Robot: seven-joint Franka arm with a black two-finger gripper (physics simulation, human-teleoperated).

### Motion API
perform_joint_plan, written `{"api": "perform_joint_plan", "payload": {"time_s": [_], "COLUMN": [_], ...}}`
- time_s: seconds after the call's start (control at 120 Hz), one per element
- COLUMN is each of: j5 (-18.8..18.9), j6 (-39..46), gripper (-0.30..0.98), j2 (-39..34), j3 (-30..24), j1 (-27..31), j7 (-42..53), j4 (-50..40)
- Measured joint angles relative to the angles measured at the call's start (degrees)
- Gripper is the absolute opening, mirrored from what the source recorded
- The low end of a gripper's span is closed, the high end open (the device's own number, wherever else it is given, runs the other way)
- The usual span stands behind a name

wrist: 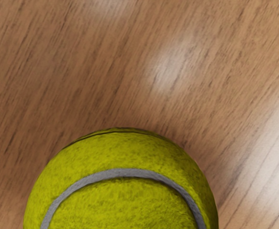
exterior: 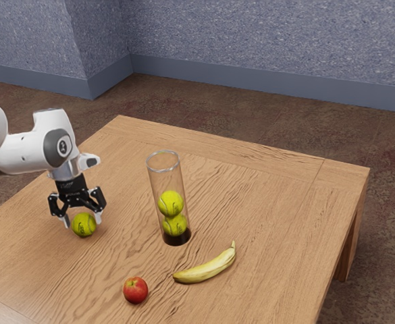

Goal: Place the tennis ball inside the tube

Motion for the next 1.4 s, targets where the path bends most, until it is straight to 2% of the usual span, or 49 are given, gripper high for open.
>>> {"api": "perform_joint_plan", "payload": {"time_s": [0.425,0.7,0.933,1.067,1.217,1.4], "j5": [-1.8,-1.8,-1.5,-0.9,4.7,11.7], "j6": [1.2,1.3,1.4,1.3,-0.9,-8.8], "gripper": [0.68,0.47,0.42,0.4,0.39,0.39], "j2": [1.4,1.2,1.1,-3.4,-11.3,-12.4], "j3": [0.0,0.1,0.1,0.1,-0.2,-4.7], "j1": [0.0,-0.1,-0.1,-1.0,-3.7,-5.4], "j7": [3.8,5.1,5.6,5.7,4.2,0.8], "j4": [-0.6,-0.5,-0.4,-0.3,2.1,14.7]}}
